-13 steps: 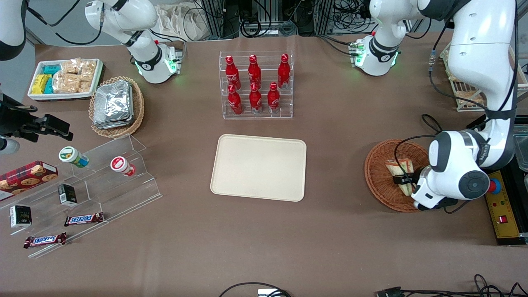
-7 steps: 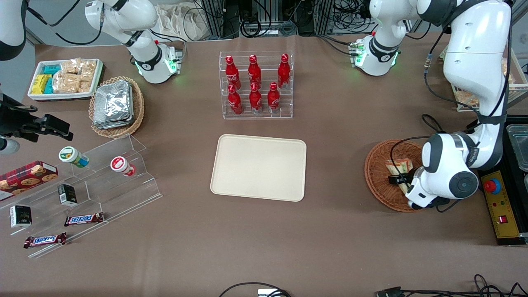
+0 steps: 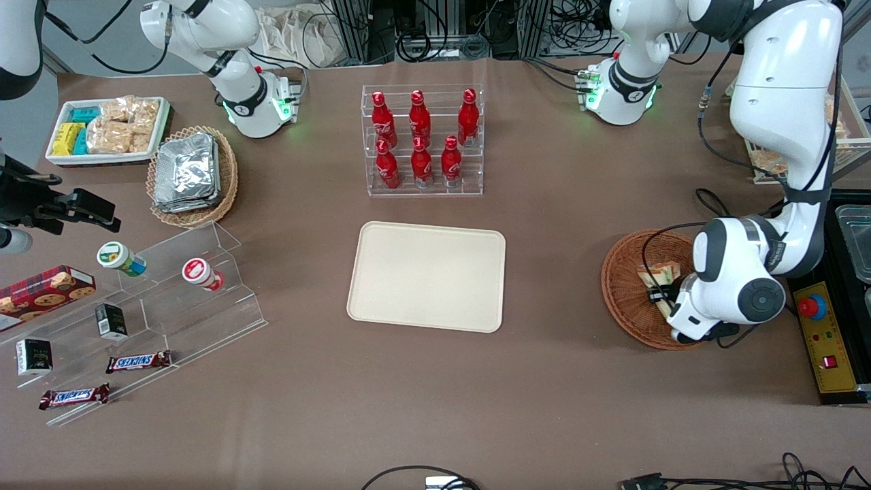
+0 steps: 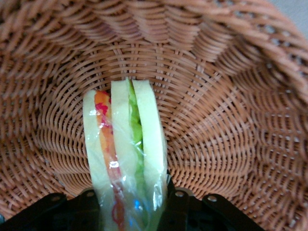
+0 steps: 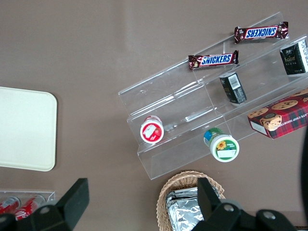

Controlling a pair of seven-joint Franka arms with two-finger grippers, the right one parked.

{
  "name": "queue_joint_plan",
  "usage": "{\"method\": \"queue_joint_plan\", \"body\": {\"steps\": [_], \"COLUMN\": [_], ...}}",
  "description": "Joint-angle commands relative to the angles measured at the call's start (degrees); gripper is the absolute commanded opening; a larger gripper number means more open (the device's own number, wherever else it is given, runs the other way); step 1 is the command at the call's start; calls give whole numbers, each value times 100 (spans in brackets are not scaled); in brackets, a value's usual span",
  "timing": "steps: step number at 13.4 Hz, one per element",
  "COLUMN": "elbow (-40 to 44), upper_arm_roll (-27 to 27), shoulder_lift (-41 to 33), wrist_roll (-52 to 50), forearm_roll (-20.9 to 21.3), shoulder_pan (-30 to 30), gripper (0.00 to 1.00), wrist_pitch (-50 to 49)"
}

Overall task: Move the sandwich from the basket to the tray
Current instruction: 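Lift the sandwich up out of the basket with the left gripper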

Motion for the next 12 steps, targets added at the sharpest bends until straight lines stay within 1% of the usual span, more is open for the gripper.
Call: {"method": "queue_joint_plan", "body": {"steps": [1, 4, 7, 8, 12], "elbow": [-144, -135, -100, -65, 208], "upper_arm_roll": [-22, -118, -556, -802, -1637], "shoulder_lift": [-588, -1255, -1784, -1907, -1838], "wrist_roll": [-38, 24, 50, 42, 24], "forearm_roll": [-110, -101, -84, -75, -49], "shoulder_pan": [1, -69, -105, -105, -105], "gripper": [5, 5, 6, 7, 7], "wrist_pitch": [-191, -534, -675, -693, -667]}}
